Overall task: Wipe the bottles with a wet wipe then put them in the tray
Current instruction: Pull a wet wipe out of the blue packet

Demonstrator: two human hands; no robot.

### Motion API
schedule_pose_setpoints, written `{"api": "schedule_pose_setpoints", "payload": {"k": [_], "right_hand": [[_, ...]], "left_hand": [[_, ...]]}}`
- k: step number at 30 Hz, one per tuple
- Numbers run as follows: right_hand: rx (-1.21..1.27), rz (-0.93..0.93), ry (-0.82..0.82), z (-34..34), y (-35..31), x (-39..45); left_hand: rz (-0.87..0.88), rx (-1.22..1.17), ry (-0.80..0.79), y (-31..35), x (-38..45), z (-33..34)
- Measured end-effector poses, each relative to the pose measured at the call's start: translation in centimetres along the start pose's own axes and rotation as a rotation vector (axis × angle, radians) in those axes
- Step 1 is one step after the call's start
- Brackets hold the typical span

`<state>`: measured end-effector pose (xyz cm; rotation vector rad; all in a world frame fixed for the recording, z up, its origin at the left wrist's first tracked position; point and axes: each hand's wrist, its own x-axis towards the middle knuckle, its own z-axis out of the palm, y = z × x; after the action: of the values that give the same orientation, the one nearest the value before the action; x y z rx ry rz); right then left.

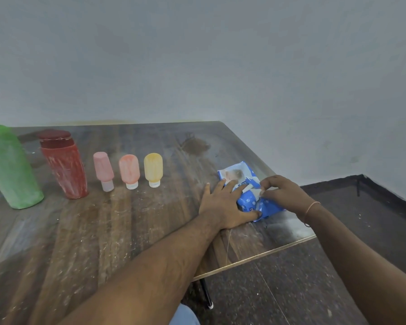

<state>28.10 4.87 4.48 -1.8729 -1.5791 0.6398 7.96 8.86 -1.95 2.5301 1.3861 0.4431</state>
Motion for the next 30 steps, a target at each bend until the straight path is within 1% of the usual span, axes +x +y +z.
{"api": "schedule_pose_setpoints", "payload": {"k": [2, 5, 8, 12, 15, 19, 21, 24, 27, 28, 30], "right_hand": [[0.136, 0.03, -0.054, -0.6, 0.3, -0.4], [0.319, 0.065, -0.213, -1.7, 0.0, -1.4], [0.402, 0.068, -0.326, -2.8, -0.6, -2.6], [0.411, 0.047, -0.374, -4.3, -1.0, -3.8], [0.52, 0.02, -0.375, -5.6, -1.9, -5.0], [0.611, -0.015, -0.38, -6.9, -3.7, -6.9], [0.655, -0.035, -0.392, -7.3, -4.8, -7.9], [0.714, -0.049, -0.404, -7.2, -6.4, -9.4], [0.738, -0.061, -0.42, -6.3, -7.3, -10.2], [0.743, -0.067, -0.43, -5.8, -7.7, -10.5], [0.762, -0.077, -0.443, -4.6, -8.6, -11.3]], "left_hand": [[0.002, 0.01, 0.014, 0.0, 0.0, 0.1], [0.002, 0.023, 0.002, -0.1, 0.1, 0.1], [0.002, 0.025, -0.018, 0.0, 0.2, 0.0], [0.004, 0.036, -0.01, -0.1, 0.2, 0.2], [0.0, 0.03, -0.009, 0.0, 0.0, 0.0], [-0.002, -0.049, 0.001, 0.2, -0.4, -0.6], [-0.005, -0.12, 0.048, 0.2, -0.8, -1.0], [0.011, -0.238, 0.164, 0.4, -1.7, -1.6], [0.049, -0.443, 0.293, -1.0, -1.8, -1.2], [0.044, -0.488, 0.335, -1.4, -2.1, -1.1], [0.023, -0.665, 0.402, -1.4, -4.3, -1.9]]}}
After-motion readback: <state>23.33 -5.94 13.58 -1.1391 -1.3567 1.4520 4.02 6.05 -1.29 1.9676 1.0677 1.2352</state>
